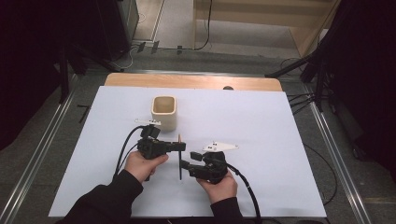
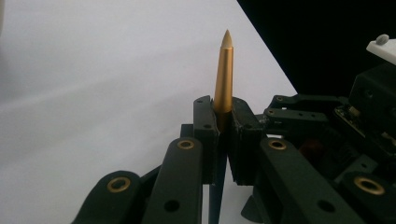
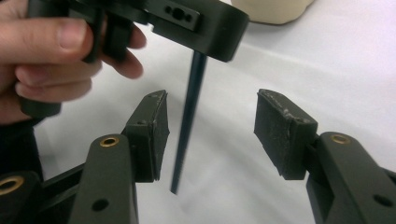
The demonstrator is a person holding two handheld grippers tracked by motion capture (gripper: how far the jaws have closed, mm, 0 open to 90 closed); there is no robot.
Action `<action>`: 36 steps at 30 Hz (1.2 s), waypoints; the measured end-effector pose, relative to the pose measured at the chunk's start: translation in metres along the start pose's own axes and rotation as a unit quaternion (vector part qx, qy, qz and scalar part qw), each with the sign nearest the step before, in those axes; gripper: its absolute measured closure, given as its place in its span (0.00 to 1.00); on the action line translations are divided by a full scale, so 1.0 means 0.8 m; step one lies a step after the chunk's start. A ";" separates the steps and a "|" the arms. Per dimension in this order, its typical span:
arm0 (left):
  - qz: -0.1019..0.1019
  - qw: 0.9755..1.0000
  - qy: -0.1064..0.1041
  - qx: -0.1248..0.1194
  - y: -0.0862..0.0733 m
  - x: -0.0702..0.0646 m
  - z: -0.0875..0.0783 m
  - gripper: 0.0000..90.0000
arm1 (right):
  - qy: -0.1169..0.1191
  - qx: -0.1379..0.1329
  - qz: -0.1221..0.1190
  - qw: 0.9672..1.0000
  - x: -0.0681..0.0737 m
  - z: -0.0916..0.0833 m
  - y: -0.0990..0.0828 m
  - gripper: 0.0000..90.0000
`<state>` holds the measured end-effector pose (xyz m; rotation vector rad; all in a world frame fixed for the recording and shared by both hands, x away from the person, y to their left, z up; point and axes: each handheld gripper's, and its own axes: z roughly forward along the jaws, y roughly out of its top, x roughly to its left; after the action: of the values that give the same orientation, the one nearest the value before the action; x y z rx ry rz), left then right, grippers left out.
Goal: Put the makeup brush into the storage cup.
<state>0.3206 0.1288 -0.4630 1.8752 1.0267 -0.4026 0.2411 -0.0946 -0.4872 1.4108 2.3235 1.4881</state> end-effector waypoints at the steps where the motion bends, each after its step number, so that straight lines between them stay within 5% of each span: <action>1: 0.001 1.000 0.000 0.000 0.000 0.000 -0.001 0.93 | -0.001 0.003 -0.005 1.000 -0.001 -0.001 0.002 0.49; 12: 0.002 1.000 0.002 0.008 0.003 0.002 -0.006 0.93 | 0.027 0.056 -0.042 0.997 -0.007 0.004 0.006 0.41; 20: 0.004 1.000 0.002 0.014 0.004 0.003 -0.007 0.93 | 0.037 0.064 -0.082 0.994 -0.012 -0.002 0.012 0.41; 36: 0.010 1.000 0.001 0.026 0.004 0.004 -0.010 0.93 | 0.083 0.094 -0.167 0.978 -0.036 -0.019 0.026 0.36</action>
<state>0.3243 0.1366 -0.4592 1.9320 1.0061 -0.4191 0.2647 -0.1225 -0.4753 0.8883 2.6971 1.3643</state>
